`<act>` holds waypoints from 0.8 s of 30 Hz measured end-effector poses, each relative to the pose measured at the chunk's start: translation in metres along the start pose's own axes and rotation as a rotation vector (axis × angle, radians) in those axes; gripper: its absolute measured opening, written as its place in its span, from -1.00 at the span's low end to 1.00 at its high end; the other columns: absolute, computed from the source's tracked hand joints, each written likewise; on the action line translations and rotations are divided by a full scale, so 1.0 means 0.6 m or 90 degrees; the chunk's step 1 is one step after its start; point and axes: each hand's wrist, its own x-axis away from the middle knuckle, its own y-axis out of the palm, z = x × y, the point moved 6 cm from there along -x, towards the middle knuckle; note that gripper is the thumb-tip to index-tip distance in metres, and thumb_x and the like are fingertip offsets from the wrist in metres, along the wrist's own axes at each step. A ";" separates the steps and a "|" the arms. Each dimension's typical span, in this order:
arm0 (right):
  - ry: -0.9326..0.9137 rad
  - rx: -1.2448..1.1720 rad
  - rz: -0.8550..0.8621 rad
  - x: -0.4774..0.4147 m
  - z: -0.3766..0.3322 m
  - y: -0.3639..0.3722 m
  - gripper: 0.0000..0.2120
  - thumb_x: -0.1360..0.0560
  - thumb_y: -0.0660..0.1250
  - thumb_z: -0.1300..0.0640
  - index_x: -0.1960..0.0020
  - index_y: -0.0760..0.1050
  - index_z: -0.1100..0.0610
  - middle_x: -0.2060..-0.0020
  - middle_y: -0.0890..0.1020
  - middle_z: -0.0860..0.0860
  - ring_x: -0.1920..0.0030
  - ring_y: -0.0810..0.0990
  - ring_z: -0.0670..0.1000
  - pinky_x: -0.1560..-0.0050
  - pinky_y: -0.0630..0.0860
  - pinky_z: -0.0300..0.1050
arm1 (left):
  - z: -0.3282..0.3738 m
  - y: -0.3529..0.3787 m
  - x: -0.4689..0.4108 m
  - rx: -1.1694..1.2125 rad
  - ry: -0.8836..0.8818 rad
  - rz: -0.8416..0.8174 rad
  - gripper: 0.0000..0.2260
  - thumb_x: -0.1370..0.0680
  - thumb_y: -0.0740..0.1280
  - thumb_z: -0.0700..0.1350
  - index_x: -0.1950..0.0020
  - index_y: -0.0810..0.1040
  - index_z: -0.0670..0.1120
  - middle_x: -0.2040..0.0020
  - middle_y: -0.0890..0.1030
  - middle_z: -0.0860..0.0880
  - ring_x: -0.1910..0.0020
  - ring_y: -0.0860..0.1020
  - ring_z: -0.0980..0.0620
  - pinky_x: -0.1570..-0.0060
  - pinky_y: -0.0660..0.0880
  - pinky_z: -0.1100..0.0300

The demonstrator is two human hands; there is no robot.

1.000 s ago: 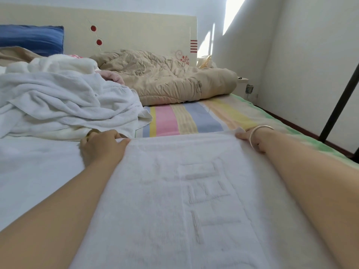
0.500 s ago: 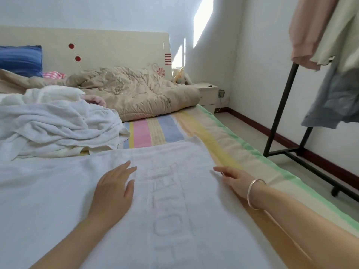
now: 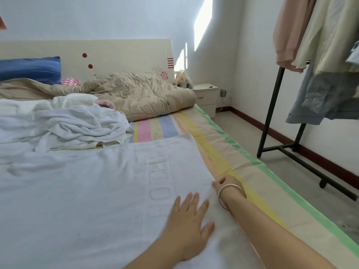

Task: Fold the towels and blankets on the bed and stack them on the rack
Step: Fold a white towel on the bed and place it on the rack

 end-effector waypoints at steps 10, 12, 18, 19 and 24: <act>-0.134 0.266 0.100 0.046 -0.054 0.013 -0.59 -0.58 0.16 -0.02 -0.40 0.25 0.01 -0.35 0.36 0.03 -0.35 0.35 0.10 -0.18 0.38 -0.04 | -0.066 -0.052 0.080 0.048 -0.042 0.001 0.02 -0.23 -0.53 0.42 -0.60 0.00 0.07 -0.61 -0.08 0.08 -0.56 -0.16 0.19 -0.50 -0.29 0.14; -0.223 0.337 0.052 0.074 -0.093 0.061 -0.50 -0.61 0.05 -0.13 -0.51 0.13 -0.02 -0.50 0.18 0.01 -0.50 0.13 0.07 -0.42 0.18 0.00 | -0.137 -0.068 0.101 0.009 -0.103 0.021 0.09 -0.19 -0.64 0.45 -0.61 -0.02 0.05 -0.61 -0.09 0.07 -0.56 -0.16 0.18 -0.51 -0.27 0.13; -0.232 0.356 -0.078 0.153 -0.236 0.242 -0.36 -0.62 -0.14 -0.19 -0.58 -0.17 0.11 -0.56 -0.15 0.12 -0.55 -0.20 0.13 -0.51 -0.22 0.14 | -0.405 -0.109 0.208 -0.048 -0.320 0.036 0.16 -0.11 -0.67 0.47 -0.61 -0.05 0.07 -0.61 -0.11 0.05 -0.57 -0.15 0.13 -0.53 -0.21 0.06; -0.239 0.356 -0.081 0.163 -0.267 0.267 -0.36 -0.62 -0.15 -0.19 -0.58 -0.18 0.10 -0.56 -0.16 0.11 -0.55 -0.22 0.13 -0.50 -0.23 0.17 | -0.454 -0.118 0.236 -0.050 -0.350 0.040 0.04 -0.22 -0.56 0.45 -0.61 -0.05 0.07 -0.61 -0.11 0.05 -0.57 -0.15 0.13 -0.53 -0.21 0.06; -0.338 0.388 -0.148 0.225 -0.409 0.399 -0.35 -0.59 -0.20 -0.28 -0.58 -0.15 0.00 -0.57 -0.18 0.05 -0.55 -0.24 0.10 -0.48 -0.27 0.21 | -0.654 -0.150 0.346 -0.099 -0.453 0.050 -0.24 -0.45 -0.35 0.34 -0.61 -0.05 0.08 -0.61 -0.10 0.06 -0.57 -0.14 0.14 -0.53 -0.21 0.07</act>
